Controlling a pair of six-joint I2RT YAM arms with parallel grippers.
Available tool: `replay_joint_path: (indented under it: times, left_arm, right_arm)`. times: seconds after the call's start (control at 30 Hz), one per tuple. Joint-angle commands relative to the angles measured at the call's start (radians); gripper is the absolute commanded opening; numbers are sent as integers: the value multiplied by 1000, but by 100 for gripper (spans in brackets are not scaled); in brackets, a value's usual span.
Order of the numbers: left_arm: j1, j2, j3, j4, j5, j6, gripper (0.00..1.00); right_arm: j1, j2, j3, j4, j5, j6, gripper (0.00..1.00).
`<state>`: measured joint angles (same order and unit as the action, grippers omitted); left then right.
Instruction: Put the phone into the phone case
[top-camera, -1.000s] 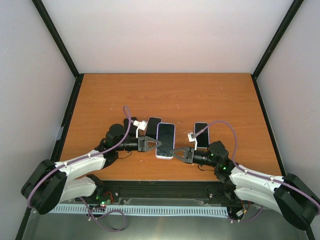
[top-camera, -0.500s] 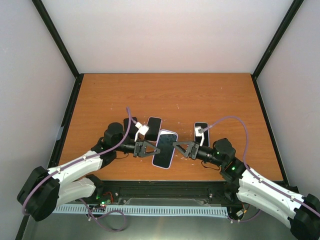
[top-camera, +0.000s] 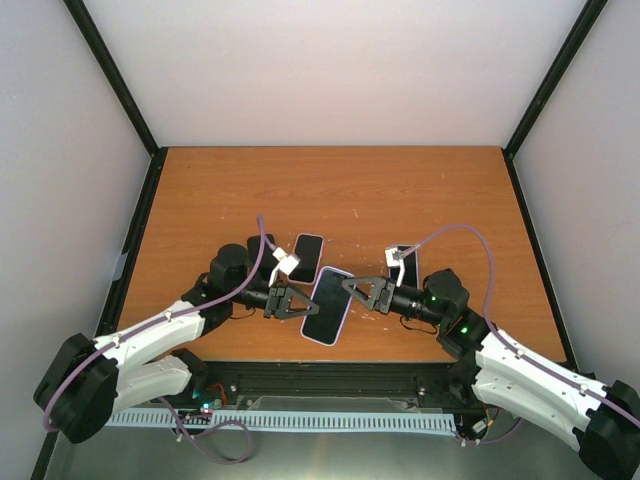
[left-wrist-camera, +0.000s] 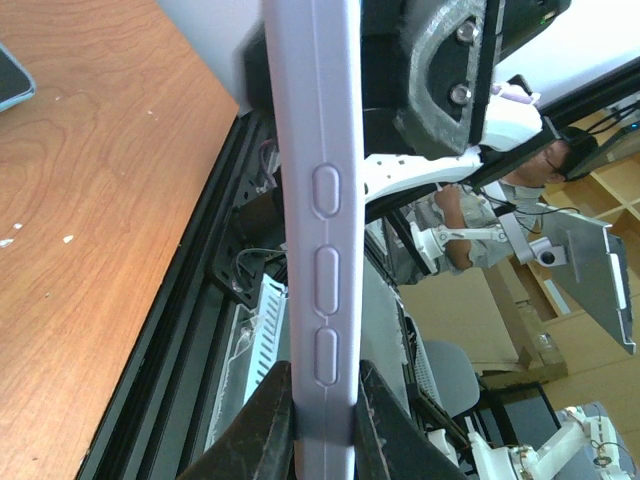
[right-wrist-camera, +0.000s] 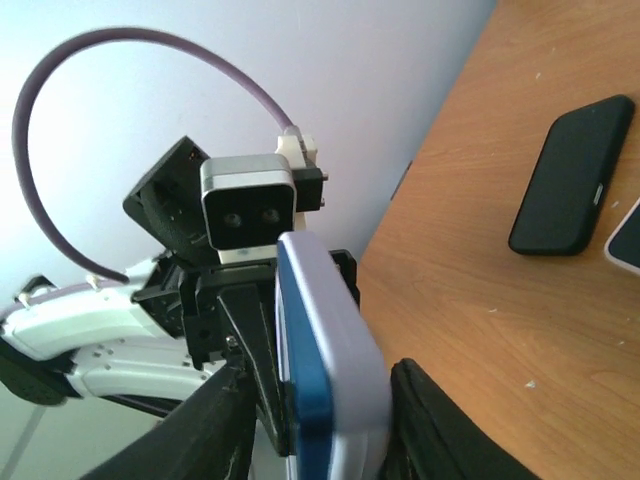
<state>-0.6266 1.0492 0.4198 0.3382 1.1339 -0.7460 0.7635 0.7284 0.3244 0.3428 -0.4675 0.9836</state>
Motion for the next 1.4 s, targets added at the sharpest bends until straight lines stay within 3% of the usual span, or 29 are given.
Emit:
replay_joint_path:
  times: [0.0,0.07,0.1,0.4,0.67,0.83,0.97,1.17,1.37]
  left_arm:
    - [-2,-3,84,-76,-38,87,0]
    - [-1,-2,98,-129,-77,109,0]
    - [-1,1,105,-153,-95,116,0]
    - [-1,37,183,-335,-236,162,0]
    - [-1,-7,119,-109,-189,1,0]
    - [-1,-5,103,-15,-175,-55,0]
    - [0,10,100,-3,-171,-62,0]
    - [-1,21,102,-34,-203,-57,0]
    - [0,36,111,-14,-198,-77,1]
  right_arm:
    - [2,-12,41,-27,29,-16,25]
    - [2,-37,41,-81,72,-18,7]
    - [2,-53,38,-103,89,-17,3]
    - [2,-66,56,-202,133,31,3]
    - [2,-47,-5,-91,55,82,44]
    - [2,13,-46,44,-23,117,51]
    - [2,46,-63,114,-42,137,45]
    - [2,33,-66,118,-20,137,17]
    - [2,21,-72,136,-13,145,3]
